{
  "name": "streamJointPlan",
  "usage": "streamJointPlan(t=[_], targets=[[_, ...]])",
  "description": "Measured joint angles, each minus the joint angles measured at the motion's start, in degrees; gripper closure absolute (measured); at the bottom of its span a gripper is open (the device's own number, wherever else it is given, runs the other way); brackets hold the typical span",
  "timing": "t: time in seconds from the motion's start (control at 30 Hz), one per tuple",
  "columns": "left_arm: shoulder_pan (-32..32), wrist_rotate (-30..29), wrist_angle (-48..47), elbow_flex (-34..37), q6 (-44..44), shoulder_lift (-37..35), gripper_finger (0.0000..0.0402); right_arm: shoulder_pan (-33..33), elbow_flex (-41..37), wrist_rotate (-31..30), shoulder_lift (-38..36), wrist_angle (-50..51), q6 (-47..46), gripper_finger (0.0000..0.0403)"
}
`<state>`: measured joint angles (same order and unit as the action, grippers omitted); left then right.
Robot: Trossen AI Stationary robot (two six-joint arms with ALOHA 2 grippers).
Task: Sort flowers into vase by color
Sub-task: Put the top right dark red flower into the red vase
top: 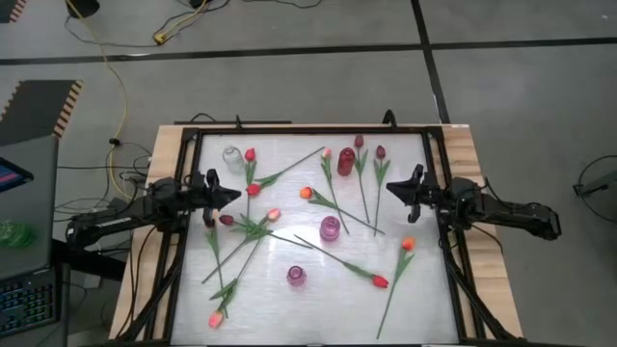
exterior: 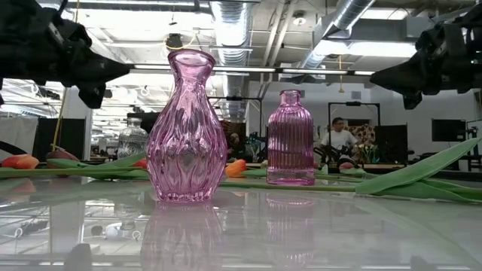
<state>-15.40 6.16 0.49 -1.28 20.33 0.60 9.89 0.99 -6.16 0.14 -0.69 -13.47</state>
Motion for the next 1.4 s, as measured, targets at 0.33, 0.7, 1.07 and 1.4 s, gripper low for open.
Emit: streamJointPlan(t=[0.33, 0.7, 1.07, 1.4], targets=[[0.00, -9.01, -0.04, 0.00, -3.27, 0.00, 0.0392, 1.65, 3.12, -3.14, 2.39, 1.75, -12.00, 0.0194], [0.00, -11.37, -0.32, 0.00, -3.20, 0.00, 0.0315, 5.32, 19.71, -7.07, 19.91, 14.93, -11.02, 0.0163], [0.00, -11.35, -0.48, -0.02, -3.18, 0.00, 0.0303, 15.96, 29.95, -8.98, 44.36, 27.42, -21.39, 0.0163], [-0.02, -11.33, -0.54, -0.04, -3.18, 0.00, 0.0303, 22.32, 33.35, -6.79, 61.47, 27.31, -24.68, 0.0170]])
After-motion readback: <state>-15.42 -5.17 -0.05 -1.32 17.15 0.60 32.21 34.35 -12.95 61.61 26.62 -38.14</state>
